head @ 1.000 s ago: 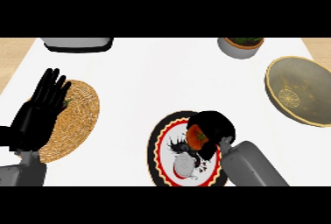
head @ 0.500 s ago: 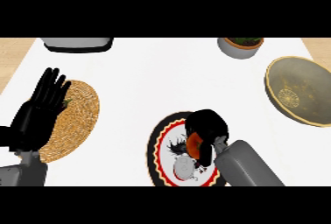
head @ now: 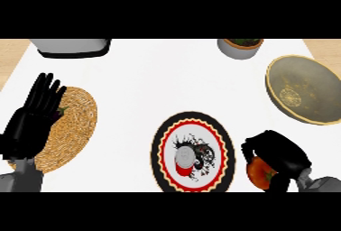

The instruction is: Pick the tomato from the plate and place it in the bowl

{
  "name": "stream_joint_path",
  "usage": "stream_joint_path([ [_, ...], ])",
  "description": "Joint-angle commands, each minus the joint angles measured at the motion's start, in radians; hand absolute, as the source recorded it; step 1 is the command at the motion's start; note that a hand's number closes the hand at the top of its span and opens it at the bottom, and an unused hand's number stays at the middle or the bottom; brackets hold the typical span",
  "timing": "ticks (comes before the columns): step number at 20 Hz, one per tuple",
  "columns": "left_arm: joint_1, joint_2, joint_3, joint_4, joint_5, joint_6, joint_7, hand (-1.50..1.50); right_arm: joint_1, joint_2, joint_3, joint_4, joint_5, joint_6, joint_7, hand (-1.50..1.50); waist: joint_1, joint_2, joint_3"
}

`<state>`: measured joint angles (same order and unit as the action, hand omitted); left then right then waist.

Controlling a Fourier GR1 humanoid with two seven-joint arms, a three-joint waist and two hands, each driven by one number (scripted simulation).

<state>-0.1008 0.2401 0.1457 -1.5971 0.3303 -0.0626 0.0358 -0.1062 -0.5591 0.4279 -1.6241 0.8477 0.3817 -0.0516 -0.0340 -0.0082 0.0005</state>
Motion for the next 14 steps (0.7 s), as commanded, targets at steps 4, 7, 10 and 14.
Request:
stream_joint_path([
  [4,0.033,0.003,0.010,-0.061,0.005,0.015,0.035,0.00,0.238,-0.240,-0.297,-0.215,-0.154,-0.129,-0.200,1.50,-0.006,-0.002,0.000],
  [7,-0.040,0.003,0.006,0.011,0.003,0.004,0.029,0.00,0.261,-0.229,-0.419,-0.282,-0.198,-0.149,-0.152,1.50,-0.012,0.002,-0.001],
  [10,-0.002,-0.012,-0.005,-0.036,0.007,0.003,0.031,0.00,0.264,-0.223,-0.551,-0.341,-0.275,-0.122,-0.097,1.50,0.005,0.002,-0.001],
  [14,-0.009,0.011,0.018,-0.027,0.017,-0.012,0.038,0.00,0.250,-0.229,-0.716,-0.395,-0.358,-0.082,-0.014,1.50,0.013,0.003,-0.001],
])
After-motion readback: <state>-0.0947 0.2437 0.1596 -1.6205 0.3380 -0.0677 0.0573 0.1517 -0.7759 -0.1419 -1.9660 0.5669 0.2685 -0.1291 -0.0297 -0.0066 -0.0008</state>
